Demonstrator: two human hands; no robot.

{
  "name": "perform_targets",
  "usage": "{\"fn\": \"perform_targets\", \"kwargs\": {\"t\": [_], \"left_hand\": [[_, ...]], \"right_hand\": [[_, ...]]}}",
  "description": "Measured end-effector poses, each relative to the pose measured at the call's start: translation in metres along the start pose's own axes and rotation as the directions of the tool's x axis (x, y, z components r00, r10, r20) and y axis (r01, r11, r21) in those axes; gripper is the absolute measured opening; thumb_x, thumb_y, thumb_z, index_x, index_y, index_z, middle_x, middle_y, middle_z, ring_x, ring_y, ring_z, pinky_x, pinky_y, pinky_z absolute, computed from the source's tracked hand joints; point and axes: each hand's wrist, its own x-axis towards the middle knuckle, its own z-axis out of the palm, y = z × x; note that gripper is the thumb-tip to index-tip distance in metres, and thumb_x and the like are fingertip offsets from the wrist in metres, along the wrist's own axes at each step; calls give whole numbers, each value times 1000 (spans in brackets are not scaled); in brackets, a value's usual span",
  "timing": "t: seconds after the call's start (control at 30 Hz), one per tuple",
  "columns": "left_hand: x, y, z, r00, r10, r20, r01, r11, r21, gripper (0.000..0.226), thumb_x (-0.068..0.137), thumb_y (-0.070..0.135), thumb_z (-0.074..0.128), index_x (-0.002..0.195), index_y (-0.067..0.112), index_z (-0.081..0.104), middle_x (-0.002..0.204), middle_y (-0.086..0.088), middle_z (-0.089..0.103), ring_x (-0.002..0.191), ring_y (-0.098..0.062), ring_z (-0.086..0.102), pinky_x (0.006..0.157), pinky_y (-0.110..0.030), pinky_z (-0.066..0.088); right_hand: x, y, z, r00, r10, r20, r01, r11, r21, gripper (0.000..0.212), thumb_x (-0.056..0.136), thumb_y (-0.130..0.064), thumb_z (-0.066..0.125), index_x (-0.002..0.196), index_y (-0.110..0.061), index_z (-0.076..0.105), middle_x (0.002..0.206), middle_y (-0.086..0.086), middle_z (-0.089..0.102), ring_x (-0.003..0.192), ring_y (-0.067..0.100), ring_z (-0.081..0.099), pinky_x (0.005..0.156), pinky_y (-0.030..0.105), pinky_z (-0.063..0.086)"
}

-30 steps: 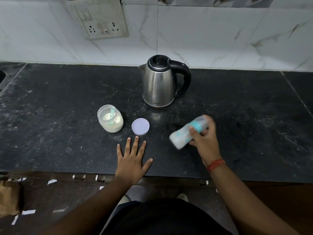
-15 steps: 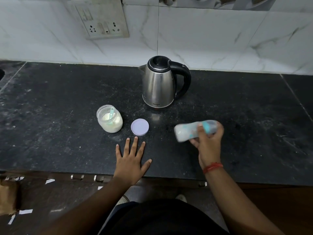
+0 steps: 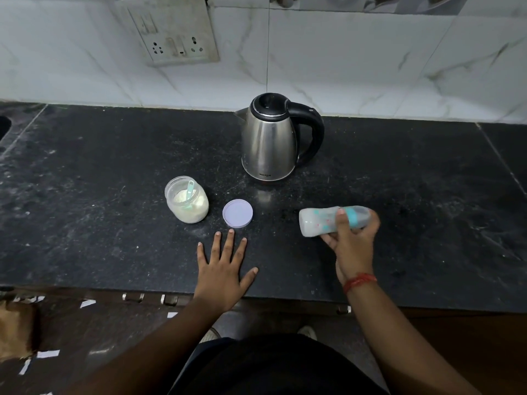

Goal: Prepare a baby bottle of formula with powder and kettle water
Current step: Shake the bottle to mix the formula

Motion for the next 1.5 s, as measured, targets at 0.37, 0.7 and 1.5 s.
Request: {"fn": "perform_targets", "kwargs": {"t": [0.37, 0.7, 1.5], "left_hand": [[0, -2, 2, 1000, 3, -5, -3, 1000, -14, 81, 98, 76, 9, 164, 30, 21, 172, -7, 16, 160, -35, 7, 122, -71, 8], [0, -2, 3, 1000, 9, -10, -9, 1000, -12, 80, 99, 75, 12, 163, 28, 25, 171, -9, 21, 159, -36, 12, 120, -72, 11], [0, -3, 5, 1000, 11, -20, -12, 1000, -8, 80, 99, 75, 12, 163, 29, 23, 172, -8, 19, 160, -36, 9, 122, -70, 7]], "right_hand": [[5, -5, 4, 988, 58, 142, -32, 984, -175, 58, 93, -25, 72, 138, -40, 40, 128, 2, 58, 111, 21, 68, 74, 37, 63], [6, -2, 6, 1000, 22, -11, -22, 1000, -15, 49, 94, -23, 72, 133, -33, 44, 125, 3, 60, 108, 21, 70, 70, 36, 63], [13, -18, -3, 1000, 3, -9, -3, 1000, -24, 43, 94, -24, 72, 126, -40, 49, 125, 5, 62, 102, 13, 73, 69, 35, 62]]}}
